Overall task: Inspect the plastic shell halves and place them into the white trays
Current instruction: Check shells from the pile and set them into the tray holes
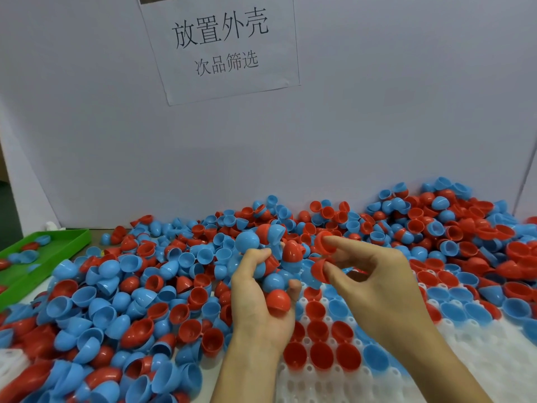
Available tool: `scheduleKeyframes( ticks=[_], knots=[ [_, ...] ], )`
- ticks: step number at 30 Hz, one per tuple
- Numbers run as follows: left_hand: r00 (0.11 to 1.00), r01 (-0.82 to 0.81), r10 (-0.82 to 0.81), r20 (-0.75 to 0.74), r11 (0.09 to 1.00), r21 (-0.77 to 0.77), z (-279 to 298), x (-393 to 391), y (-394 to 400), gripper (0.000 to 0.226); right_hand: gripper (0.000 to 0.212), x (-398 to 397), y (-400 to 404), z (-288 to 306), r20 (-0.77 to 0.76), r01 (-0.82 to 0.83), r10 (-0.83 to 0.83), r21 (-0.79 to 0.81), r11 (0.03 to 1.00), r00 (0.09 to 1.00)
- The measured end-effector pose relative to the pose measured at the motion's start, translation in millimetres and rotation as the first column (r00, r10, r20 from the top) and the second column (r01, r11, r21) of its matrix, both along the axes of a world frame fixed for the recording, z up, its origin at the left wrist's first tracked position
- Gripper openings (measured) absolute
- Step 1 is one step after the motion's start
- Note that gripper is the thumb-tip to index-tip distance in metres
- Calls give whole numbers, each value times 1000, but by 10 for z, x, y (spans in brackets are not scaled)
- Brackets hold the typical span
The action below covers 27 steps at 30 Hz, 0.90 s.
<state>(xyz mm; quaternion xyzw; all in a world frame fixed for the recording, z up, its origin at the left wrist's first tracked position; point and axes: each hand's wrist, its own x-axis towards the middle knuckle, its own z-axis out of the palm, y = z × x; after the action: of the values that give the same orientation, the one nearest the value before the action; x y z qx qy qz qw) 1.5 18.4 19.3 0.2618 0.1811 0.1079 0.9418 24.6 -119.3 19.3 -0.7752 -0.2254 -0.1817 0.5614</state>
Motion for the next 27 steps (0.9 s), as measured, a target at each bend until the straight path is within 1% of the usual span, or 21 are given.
scheduleKeyframes(
  ticks=[3,5,7,10,13,14,16,17,19,20,22,24,27],
  knots=[
    [1000,3,-3,-2,1000,13,-2,1,-7,5,34,40,-185,130,-17,35,-36,-48,998,999],
    [1000,2,-2,1,1000,21,-11,8,-19,6,30,106,-398,245,-21,73,-77,-155,985,997],
    [1000,6,-6,5,999,33,-25,18,-32,6,26,176,-642,333,-54,95,-118,-314,945,992],
    [1000,9,-10,11,999,39,-41,31,-43,8,21,222,-972,363,-128,79,-178,-551,831,976],
    [1000,7,-7,19,999,37,-38,31,-50,6,17,192,-1215,254,-162,51,-253,-742,668,954],
    [1000,6,-7,18,999,31,-36,29,-57,9,17,168,-1277,206,-172,42,-284,-786,617,943],
    [1000,4,-4,12,1000,17,-33,25,-71,21,18,119,-1352,98,-206,6,-329,-840,542,921],
    [1000,6,-6,13,1000,15,-27,21,-80,21,19,93,-1355,44,-221,-16,-337,-856,517,915],
    [1000,18,-19,14,1000,17,-14,9,-98,15,19,44,-1316,-69,-235,-50,-344,-881,470,909],
    [1000,24,-25,11,1000,17,-6,3,-108,18,21,25,-1287,-118,-227,-52,-353,-895,444,908],
    [1000,30,-30,5,1000,7,-4,-1,-118,32,26,3,-1246,-161,-194,-35,-370,-917,397,908],
    [1000,30,-30,1,1000,-1,-2,-2,-121,35,28,-3,-1248,-131,-204,-55,-353,-920,389,913],
    [999,30,-30,-12,1000,-4,1,-4,-122,25,29,-3,-1287,-10,-272,-128,-326,-907,402,906]
  ],
)
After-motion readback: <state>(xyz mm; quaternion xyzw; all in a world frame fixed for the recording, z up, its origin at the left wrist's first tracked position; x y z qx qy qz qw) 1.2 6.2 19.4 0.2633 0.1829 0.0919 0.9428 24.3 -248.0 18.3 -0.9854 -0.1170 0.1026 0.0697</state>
